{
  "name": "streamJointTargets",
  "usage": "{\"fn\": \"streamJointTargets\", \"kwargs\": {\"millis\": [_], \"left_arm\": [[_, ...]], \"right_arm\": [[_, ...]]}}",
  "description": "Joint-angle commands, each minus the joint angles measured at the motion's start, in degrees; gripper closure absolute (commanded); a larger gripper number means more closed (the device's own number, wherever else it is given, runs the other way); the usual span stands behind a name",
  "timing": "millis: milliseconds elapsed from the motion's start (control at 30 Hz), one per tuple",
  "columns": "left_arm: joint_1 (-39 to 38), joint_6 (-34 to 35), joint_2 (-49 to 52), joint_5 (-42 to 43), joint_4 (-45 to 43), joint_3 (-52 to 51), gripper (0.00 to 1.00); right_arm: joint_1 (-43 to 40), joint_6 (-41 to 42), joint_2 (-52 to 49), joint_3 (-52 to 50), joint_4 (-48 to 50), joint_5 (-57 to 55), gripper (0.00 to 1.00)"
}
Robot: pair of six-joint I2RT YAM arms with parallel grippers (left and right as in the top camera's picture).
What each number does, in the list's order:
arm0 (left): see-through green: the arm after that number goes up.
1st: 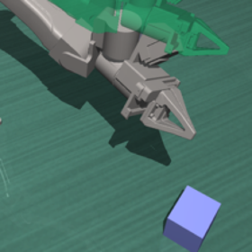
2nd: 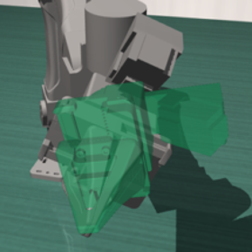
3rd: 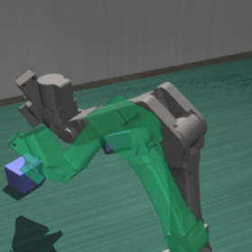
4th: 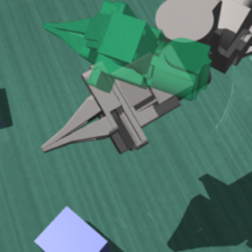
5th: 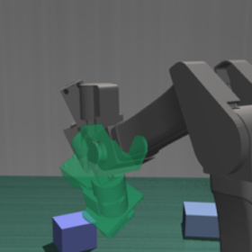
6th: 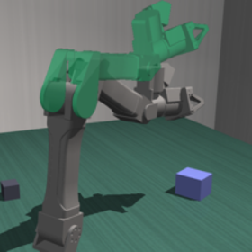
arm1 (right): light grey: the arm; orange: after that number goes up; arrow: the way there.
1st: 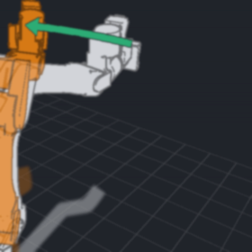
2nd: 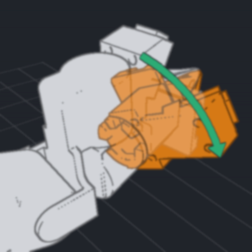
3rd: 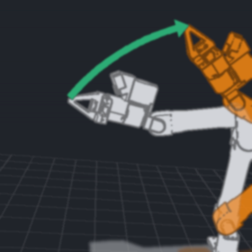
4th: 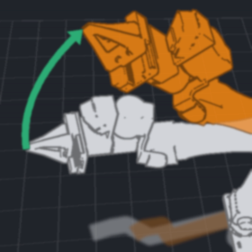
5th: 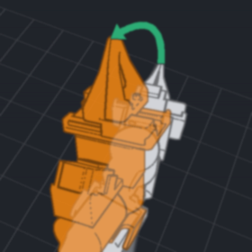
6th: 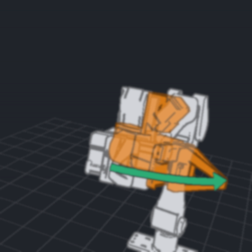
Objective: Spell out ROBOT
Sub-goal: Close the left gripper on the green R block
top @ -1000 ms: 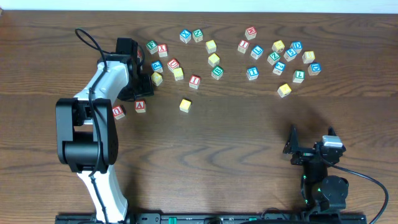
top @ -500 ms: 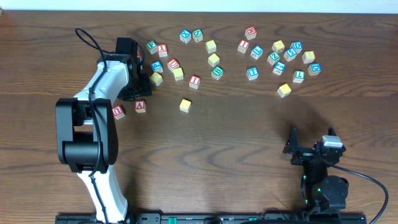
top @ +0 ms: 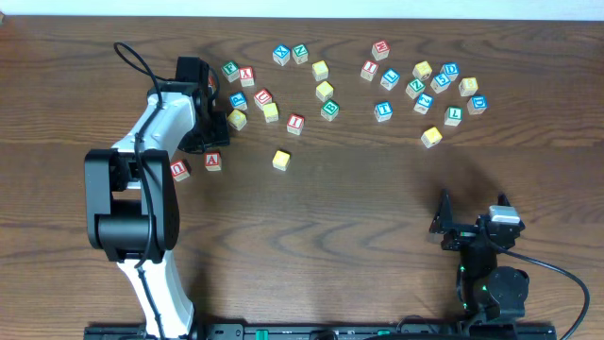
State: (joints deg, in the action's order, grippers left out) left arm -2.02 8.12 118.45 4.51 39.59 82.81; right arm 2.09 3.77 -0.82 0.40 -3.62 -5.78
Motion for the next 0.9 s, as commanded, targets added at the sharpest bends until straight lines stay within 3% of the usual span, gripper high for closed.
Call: {"fn": "streamJointTargets", "kwargs": {"millis": [0, 867], "left_arm": [[0.11, -0.35, -0.2, -1.09, 0.2, 1.36, 0.55], [0.11, 0.09, -0.26, -1.09, 4.33, 5.05, 0.54]], "right_arm": [[-0.55, -0.66, 0.44, -0.11, -0.2, 0.15, 0.01], [-0.55, -0.66, 0.44, -0.11, -0.2, 0.15, 0.01]]}}
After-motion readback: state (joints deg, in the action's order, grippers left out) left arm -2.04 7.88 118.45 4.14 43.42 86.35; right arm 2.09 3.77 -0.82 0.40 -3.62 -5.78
